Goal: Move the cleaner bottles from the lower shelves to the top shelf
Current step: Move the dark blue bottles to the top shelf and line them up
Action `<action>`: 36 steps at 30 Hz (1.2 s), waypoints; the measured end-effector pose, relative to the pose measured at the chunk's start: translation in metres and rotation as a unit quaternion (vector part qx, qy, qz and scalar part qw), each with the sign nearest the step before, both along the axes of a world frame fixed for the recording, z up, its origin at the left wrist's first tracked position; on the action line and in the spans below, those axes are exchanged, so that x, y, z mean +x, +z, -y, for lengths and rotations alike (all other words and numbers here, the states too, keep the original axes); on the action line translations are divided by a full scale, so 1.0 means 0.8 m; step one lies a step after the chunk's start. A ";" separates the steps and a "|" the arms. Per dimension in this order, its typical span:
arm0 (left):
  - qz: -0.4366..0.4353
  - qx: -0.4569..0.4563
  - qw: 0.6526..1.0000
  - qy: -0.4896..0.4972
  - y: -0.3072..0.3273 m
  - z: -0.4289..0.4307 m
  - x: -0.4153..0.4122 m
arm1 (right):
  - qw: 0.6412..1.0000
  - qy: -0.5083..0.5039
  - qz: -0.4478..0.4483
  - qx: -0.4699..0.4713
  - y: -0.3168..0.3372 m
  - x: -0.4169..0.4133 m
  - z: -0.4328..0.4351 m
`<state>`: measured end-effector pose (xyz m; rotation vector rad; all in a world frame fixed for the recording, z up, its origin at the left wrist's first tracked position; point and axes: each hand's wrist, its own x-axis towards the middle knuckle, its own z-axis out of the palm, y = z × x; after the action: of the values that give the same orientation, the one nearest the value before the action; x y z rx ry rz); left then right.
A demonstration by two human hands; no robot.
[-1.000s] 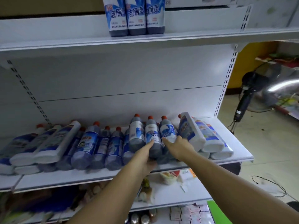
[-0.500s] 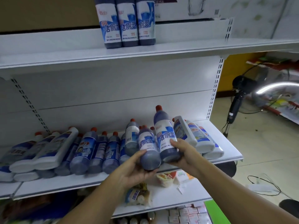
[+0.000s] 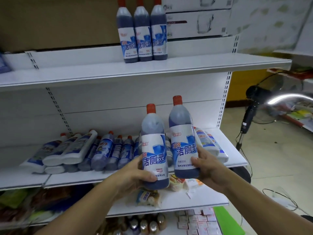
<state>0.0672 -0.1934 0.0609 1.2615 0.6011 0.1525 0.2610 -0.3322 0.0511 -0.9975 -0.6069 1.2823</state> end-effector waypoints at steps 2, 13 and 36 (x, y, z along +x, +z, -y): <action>0.009 0.022 1.000 0.000 0.018 0.007 -0.012 | 1.000 0.005 0.000 0.019 0.017 -0.007 0.008; 0.149 0.090 0.984 -0.033 0.119 -0.009 -0.036 | 0.991 0.018 0.053 0.118 0.114 -0.009 -0.009; 0.115 0.387 0.915 0.014 0.317 -0.340 0.103 | 0.915 -0.045 0.380 0.126 0.349 0.121 -0.332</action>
<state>0.1497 0.0782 0.3142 1.9656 0.3528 0.6005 0.3579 -0.0667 0.3300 -1.2806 -1.2692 0.6727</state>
